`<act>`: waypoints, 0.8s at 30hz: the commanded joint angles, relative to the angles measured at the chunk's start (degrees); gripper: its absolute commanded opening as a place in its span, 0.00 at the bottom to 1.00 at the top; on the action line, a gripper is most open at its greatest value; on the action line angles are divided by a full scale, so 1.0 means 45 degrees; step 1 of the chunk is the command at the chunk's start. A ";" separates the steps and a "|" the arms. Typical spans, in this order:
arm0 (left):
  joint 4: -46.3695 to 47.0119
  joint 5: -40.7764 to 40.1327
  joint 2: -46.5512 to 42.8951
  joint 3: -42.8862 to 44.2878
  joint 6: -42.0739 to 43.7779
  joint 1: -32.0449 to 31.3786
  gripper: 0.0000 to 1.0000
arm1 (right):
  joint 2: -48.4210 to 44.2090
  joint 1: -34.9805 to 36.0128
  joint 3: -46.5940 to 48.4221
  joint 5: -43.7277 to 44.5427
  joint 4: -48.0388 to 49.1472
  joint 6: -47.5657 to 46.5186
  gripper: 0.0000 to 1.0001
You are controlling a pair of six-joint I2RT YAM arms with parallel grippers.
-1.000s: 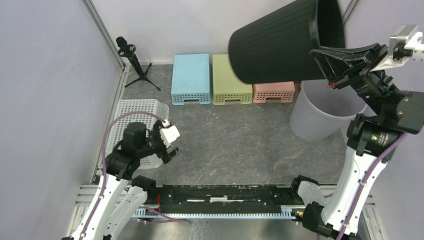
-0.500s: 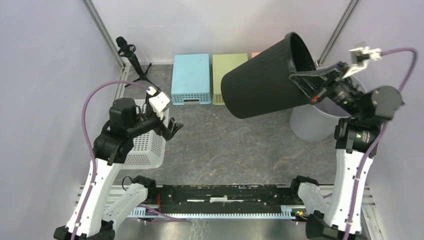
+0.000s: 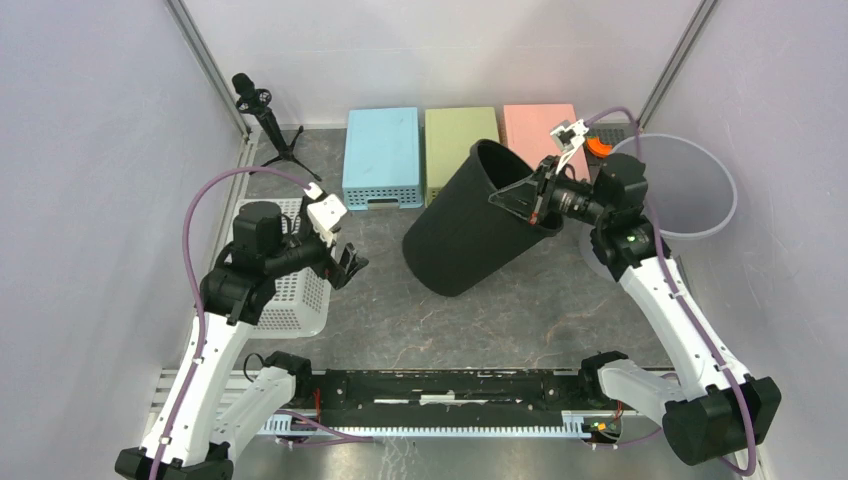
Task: Turn the large container upside down
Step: Turn the container upside down at the center of the board.
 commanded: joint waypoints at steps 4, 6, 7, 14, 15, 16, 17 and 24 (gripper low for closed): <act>-0.0871 0.1418 -0.0167 -0.1526 0.3138 0.0080 0.87 | -0.0059 0.0571 -0.2087 0.0610 0.3990 0.3014 0.00; 0.0044 0.0624 0.0179 -0.2602 0.3761 0.0078 0.85 | 0.0254 0.0598 -0.2618 0.1278 0.3677 0.3079 0.00; 0.0482 0.0271 0.0322 -0.2818 0.3765 0.0063 0.85 | 0.0269 0.0590 -0.2683 0.1557 0.3354 0.2765 0.00; 0.4006 -0.2379 0.1303 -0.4095 0.3141 0.0042 0.85 | 0.0341 0.0589 -0.2844 0.2718 0.1558 0.0761 0.06; 0.4415 -0.2474 0.1511 -0.4147 0.2990 0.0044 0.85 | 0.0308 0.0595 -0.2884 0.2833 0.1548 0.0517 0.09; 0.4705 -0.2492 0.1689 -0.4134 0.2842 0.0034 0.85 | 0.0281 0.0600 -0.2891 0.2999 0.1121 0.0082 0.11; 0.4979 -0.2461 0.1909 -0.4074 0.2600 0.0025 0.85 | 0.0281 0.0607 -0.2901 0.3168 0.0919 -0.0406 0.14; 0.5396 -0.0627 0.2774 -0.3404 0.1640 -0.0070 0.86 | 0.0376 0.0609 -0.3393 0.3385 0.0702 -0.2606 0.30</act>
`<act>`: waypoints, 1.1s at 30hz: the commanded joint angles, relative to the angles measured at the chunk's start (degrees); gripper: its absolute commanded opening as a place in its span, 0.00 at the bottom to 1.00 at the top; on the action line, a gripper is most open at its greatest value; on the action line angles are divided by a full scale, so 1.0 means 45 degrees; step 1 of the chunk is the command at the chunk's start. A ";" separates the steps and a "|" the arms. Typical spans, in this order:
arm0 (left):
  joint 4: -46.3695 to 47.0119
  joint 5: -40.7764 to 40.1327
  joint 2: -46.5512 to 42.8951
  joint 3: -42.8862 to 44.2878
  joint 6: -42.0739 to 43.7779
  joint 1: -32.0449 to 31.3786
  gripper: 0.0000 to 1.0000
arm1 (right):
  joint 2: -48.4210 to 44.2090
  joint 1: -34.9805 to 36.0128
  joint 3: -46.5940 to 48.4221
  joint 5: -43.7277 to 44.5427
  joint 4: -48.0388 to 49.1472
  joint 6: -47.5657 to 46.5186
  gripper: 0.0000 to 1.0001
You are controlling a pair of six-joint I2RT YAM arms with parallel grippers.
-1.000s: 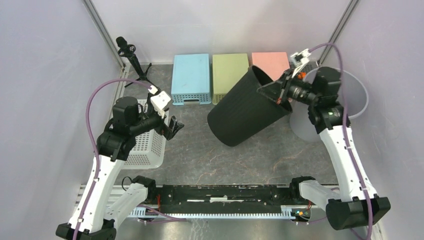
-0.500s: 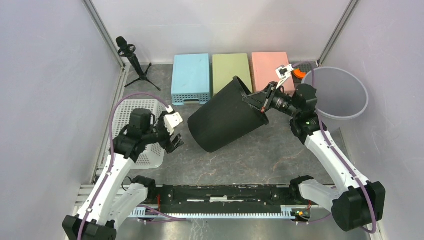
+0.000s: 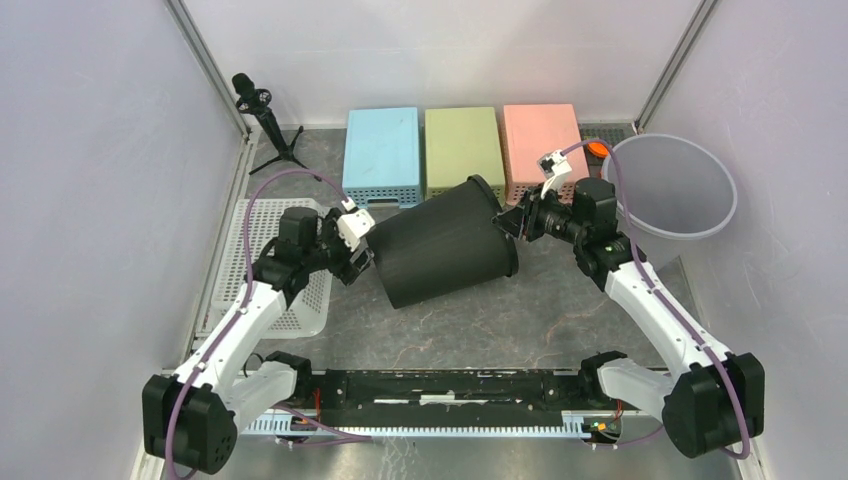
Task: Turn the large container upside down
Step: Turn the container upside down at the center of the board.
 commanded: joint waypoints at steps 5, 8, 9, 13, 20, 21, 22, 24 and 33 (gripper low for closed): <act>0.1231 0.1747 0.0598 0.1002 -0.1378 -0.0423 0.86 | 0.0038 0.0402 -0.0203 0.1001 -0.0474 -0.3166 0.34; 0.1267 0.1940 0.0673 0.1231 -0.1777 -0.0559 0.86 | 0.0057 0.0807 -0.0097 0.1377 -0.0698 -0.3639 0.33; 0.1291 0.2032 0.0651 0.1323 -0.1925 -0.0589 0.86 | 0.0090 0.0930 -0.0078 0.1378 -0.0725 -0.3691 0.30; 0.1450 0.2403 0.0566 0.1759 -0.2583 -0.0731 0.86 | 0.0409 0.1251 0.0375 0.0899 -0.1003 -0.3694 0.18; 0.1332 0.3241 0.0867 0.3343 -0.4113 -0.0929 0.85 | 0.1174 0.1297 0.1489 -0.0745 -0.1601 -0.2791 0.13; 0.1260 0.3442 0.0907 0.3625 -0.4345 -0.0938 0.85 | 0.1259 0.1295 0.1559 -0.1234 -0.1532 -0.2534 0.12; 0.1220 0.3622 0.0967 0.3895 -0.4592 -0.0937 0.85 | 0.1313 0.1304 0.1594 -0.1592 -0.1440 -0.2317 0.11; 0.1171 0.3945 0.1040 0.4303 -0.5126 -0.0950 0.85 | 0.1402 0.1295 0.1660 -0.2412 -0.1163 -0.1904 0.08; -0.0225 0.3502 0.0757 0.5176 -0.4617 -0.0941 0.88 | 0.1197 0.1295 0.1195 -0.4304 -0.0732 -0.1822 0.03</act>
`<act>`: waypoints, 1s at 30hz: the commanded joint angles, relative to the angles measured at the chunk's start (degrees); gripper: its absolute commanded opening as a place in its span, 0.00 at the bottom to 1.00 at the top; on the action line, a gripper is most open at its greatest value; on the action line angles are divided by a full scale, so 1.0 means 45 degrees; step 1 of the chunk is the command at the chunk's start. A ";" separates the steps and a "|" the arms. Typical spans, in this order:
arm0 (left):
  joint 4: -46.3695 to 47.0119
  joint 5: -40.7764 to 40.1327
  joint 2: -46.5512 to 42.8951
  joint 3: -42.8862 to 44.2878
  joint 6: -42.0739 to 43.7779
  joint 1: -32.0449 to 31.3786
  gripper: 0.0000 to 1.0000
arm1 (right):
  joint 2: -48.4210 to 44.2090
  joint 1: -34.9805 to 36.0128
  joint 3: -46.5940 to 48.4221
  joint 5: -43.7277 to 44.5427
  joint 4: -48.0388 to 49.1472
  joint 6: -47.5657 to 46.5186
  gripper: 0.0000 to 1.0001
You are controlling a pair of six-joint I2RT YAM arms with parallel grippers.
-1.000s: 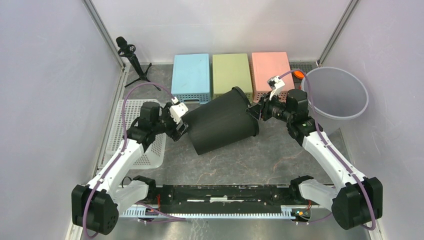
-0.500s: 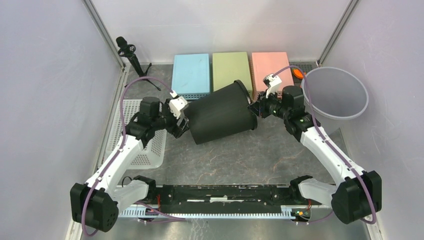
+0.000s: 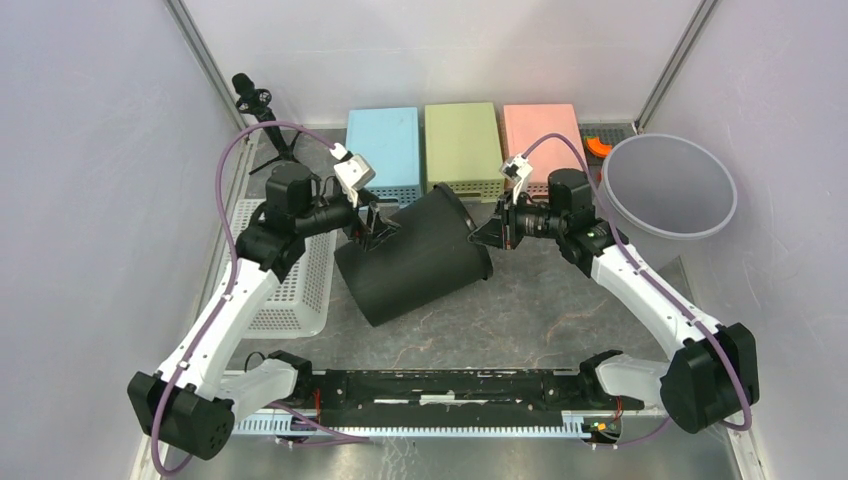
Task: Turn the large container upside down
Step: Turn the container upside down at the center of the board.
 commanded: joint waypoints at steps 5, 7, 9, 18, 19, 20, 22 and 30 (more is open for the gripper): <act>-0.1746 -0.1929 -0.0520 0.2017 0.0463 0.0002 0.90 | -0.0535 -0.0193 -0.0076 -0.2321 0.0290 0.0457 0.01; -0.2319 -0.3124 -0.0646 0.2496 0.0848 0.0012 0.92 | -0.0692 -0.0577 -0.0007 -0.2235 0.0091 0.0789 0.00; -0.3057 -0.4046 -0.0870 0.2740 0.1675 0.0014 0.94 | -0.0843 -0.1148 0.0127 -0.1531 -0.0643 0.0902 0.00; -0.5867 -0.3890 -0.2238 0.0632 0.6243 0.0000 1.00 | -0.0159 -0.3043 0.0704 -0.0775 -0.3234 0.0098 0.00; -0.5656 -0.3931 -0.2256 0.0143 0.6477 0.0003 1.00 | -0.0070 -0.3125 0.0744 -0.0771 -0.3305 0.0061 0.00; -0.5363 -0.3963 -0.2240 -0.0370 0.6621 0.0005 1.00 | 0.0003 -0.3139 0.0794 -0.0762 -0.3382 0.0012 0.00; -0.4268 -0.4089 -0.2164 -0.1188 0.6745 0.0013 1.00 | 0.0118 -0.3184 0.0912 -0.0627 -0.3545 -0.0174 0.00; -0.1155 -0.4206 -0.0798 -0.2251 0.4118 0.0003 0.98 | 0.0105 -0.3271 0.1273 -0.0383 -0.4045 -0.1097 0.04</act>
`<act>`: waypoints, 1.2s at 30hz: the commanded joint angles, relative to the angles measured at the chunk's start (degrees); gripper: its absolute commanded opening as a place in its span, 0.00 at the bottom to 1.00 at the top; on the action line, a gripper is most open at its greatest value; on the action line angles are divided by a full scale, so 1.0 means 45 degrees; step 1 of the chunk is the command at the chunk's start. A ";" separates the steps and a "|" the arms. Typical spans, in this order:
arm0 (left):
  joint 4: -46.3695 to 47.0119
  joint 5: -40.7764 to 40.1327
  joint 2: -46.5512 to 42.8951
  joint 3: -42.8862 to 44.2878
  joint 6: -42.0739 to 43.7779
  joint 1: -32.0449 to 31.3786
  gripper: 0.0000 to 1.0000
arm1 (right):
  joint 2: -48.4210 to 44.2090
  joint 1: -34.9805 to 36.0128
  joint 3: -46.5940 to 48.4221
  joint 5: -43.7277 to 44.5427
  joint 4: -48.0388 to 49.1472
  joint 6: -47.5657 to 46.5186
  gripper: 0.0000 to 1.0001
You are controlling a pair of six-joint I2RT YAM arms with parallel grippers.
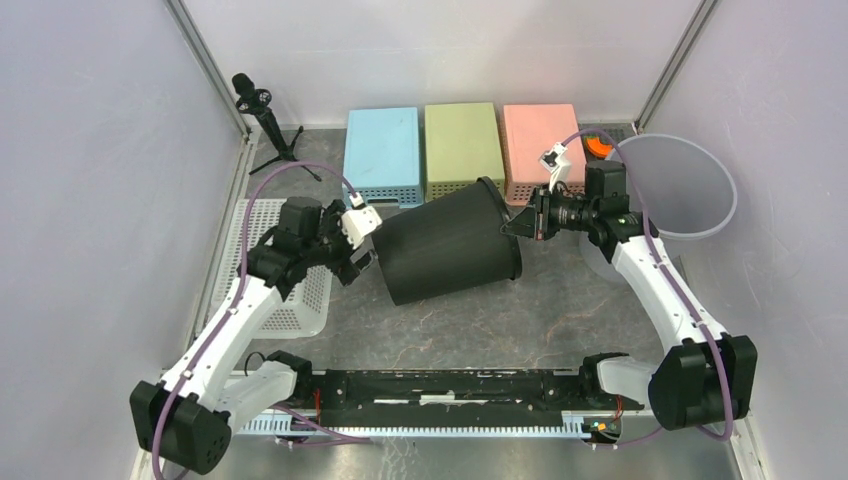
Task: Turn the large container upside down
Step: Turn the container upside down at the center of the board.
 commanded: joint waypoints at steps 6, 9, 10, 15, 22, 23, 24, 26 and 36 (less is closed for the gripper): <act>0.3357 0.0565 0.0745 -0.0088 -0.2641 0.0009 0.98 | -0.0405 -0.0055 0.1264 0.2295 -0.0988 -0.2726 0.32; 0.3754 0.1526 0.0615 -0.0251 -0.3239 0.0012 0.98 | -0.0783 0.0275 0.1004 0.3103 -0.0292 -0.3126 0.42; 0.3848 0.1724 0.0598 -0.0257 -0.3436 0.0000 0.98 | -0.0842 0.0522 0.0911 0.3399 -0.0129 -0.3260 0.43; 0.4057 0.2114 0.0817 -0.0276 -0.3853 0.0000 0.97 | -0.1189 0.1899 0.0335 0.5044 0.0935 -0.3858 0.46; 0.4193 0.2182 0.1111 -0.0511 -0.3919 -0.0020 0.96 | -0.1934 0.2939 -0.0376 0.7415 0.2139 -0.4553 0.39; 0.4195 0.2200 0.1138 -0.0511 -0.3940 -0.0009 0.96 | -0.2032 0.3058 -0.0401 0.7759 0.2143 -0.4634 0.37; 0.4195 0.2226 0.1157 -0.0528 -0.3952 -0.0005 0.96 | -0.2082 0.3145 -0.0421 0.8069 0.2125 -0.4713 0.36; 0.4204 0.2351 0.1176 -0.0589 -0.3948 -0.0020 0.96 | -0.2204 0.3388 -0.0407 0.8642 0.1968 -0.4844 0.34; 0.4218 0.3223 0.1097 -0.0366 -0.4290 -0.0154 0.95 | -0.1749 0.4136 0.0394 0.7601 0.0673 -0.4819 0.06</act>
